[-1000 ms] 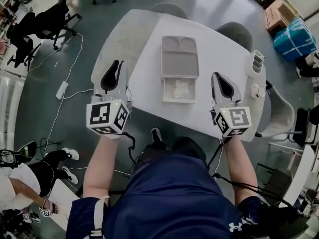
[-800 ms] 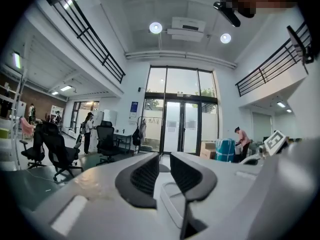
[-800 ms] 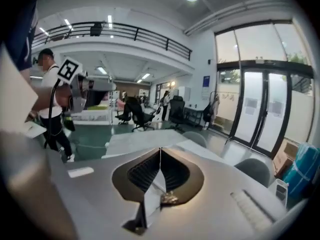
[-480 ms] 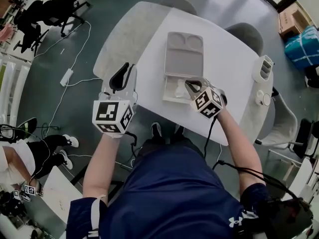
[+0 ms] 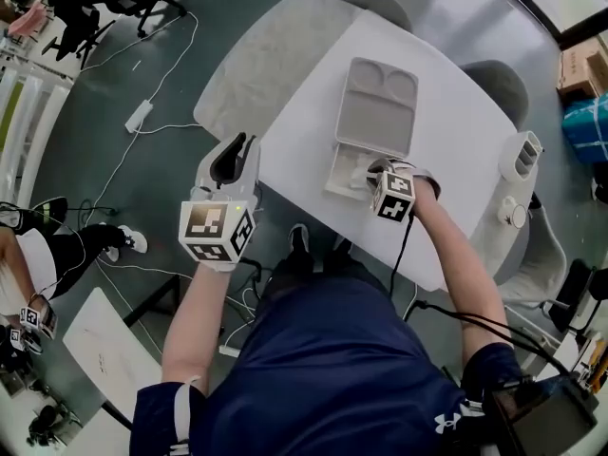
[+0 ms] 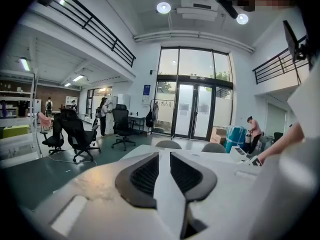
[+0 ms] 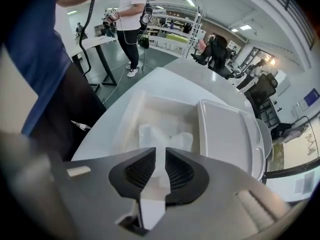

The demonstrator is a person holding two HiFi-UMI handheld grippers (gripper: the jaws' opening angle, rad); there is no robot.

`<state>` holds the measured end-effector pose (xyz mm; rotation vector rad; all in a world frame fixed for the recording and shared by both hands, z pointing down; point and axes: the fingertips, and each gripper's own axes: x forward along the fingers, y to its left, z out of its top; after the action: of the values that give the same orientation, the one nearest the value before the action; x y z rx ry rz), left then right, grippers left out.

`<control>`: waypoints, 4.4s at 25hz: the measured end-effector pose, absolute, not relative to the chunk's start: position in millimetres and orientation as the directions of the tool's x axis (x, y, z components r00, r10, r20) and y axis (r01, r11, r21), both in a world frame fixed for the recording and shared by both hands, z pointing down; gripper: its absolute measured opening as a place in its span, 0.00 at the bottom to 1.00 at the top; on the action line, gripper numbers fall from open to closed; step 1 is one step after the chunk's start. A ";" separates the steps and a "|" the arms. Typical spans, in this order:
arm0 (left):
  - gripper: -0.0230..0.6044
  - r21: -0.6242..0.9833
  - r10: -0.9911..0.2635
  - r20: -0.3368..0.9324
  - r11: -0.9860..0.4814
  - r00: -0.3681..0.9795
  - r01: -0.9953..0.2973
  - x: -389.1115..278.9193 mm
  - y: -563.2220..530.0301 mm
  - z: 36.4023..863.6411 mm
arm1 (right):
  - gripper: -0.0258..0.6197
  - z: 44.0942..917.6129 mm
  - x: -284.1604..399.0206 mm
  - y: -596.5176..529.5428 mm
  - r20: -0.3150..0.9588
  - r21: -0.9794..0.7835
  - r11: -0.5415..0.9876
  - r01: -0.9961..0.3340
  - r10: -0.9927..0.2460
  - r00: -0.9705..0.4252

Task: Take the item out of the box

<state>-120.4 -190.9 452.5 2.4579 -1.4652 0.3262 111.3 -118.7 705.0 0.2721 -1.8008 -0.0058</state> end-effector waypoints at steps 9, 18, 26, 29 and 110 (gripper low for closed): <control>0.16 0.126 -0.823 0.356 -0.428 0.443 -0.895 -131.5 -183.5 467.1 | 0.16 726.9 112.1 -126.6 0.976 0.135 0.981 -0.141 -0.156 -0.151; 0.16 0.150 -0.808 0.369 -0.435 0.459 -0.888 -124.7 -184.7 469.0 | 0.05 713.1 98.9 -121.4 0.963 0.115 0.968 -0.223 -0.164 -0.216; 0.16 0.158 -0.776 0.386 -0.477 0.499 -0.864 -103.0 -181.9 478.5 | 0.05 685.2 103.9 -124.2 0.937 0.149 0.949 -0.277 -0.225 -0.267; 0.16 0.158 -0.772 0.383 -0.486 0.507 -0.860 -98.8 -182.8 477.5 | 0.05 664.5 104.5 -132.7 0.912 0.154 0.929 -0.336 -0.265 -0.313; 0.16 0.088 -0.785 0.085 -0.608 0.614 -0.789 -46.3 -199.2 330.3 | 0.09 285.0 191.5 -171.9 -0.058 -0.008 0.242 -0.970 -0.969 -0.241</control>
<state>-46.3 -199.2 330.3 2.7162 -1.3304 0.0565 191.5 -171.9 285.0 1.9653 -2.5151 -0.0468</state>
